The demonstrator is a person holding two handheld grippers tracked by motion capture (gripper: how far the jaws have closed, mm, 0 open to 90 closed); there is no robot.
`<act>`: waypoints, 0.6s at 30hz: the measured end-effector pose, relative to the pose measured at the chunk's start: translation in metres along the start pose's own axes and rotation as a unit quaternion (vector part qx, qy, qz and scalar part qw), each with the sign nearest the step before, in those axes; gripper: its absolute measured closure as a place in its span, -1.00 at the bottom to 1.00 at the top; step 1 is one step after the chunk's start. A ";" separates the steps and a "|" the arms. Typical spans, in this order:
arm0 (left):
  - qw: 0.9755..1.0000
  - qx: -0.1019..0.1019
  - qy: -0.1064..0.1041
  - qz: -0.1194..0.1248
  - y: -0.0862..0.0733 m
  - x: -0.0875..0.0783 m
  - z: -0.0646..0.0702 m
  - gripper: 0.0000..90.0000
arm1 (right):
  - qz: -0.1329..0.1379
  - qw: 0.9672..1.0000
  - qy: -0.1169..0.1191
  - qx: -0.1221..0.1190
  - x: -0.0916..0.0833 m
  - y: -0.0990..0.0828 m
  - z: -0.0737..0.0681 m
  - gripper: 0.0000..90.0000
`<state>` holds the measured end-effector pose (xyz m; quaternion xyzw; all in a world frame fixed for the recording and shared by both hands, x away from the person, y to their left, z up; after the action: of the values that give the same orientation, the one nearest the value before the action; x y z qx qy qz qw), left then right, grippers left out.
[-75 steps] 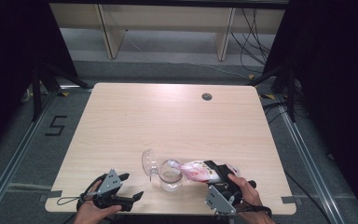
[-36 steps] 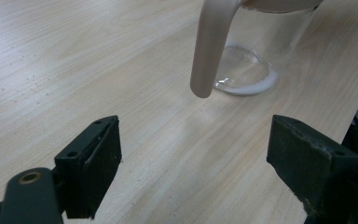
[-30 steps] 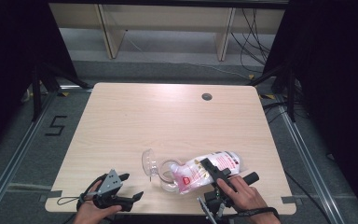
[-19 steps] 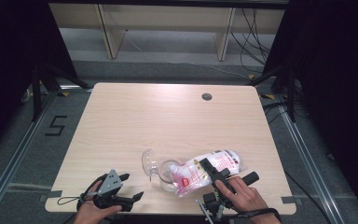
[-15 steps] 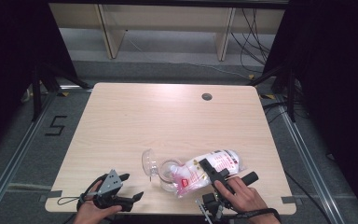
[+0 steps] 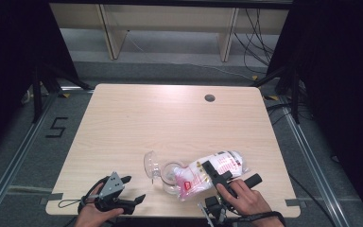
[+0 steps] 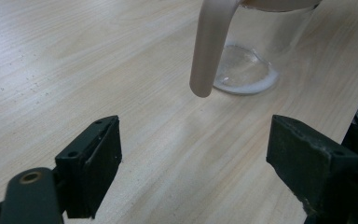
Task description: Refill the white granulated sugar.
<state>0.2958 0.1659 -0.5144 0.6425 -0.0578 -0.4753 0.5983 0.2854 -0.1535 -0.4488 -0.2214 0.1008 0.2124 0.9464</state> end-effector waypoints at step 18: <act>1.000 0.010 0.001 -0.001 0.000 0.000 -0.001 -0.61 | -0.007 1.000 -0.002 -0.014 -0.001 0.000 -0.001 0.12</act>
<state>0.2966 0.1665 -0.5141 0.6490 -0.0616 -0.4744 0.5916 0.2847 -0.1548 -0.4495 -0.2346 0.0939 0.2075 0.9450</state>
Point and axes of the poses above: each handheld gripper's, and its own axes: x roughly forward along the jaws, y roughly out of its top, z roughly to its right, the point moved 2 cm from there along x, roughly forward along the jaws, and after that the axes turned 7 degrees about -x, right-handed, at the moved point
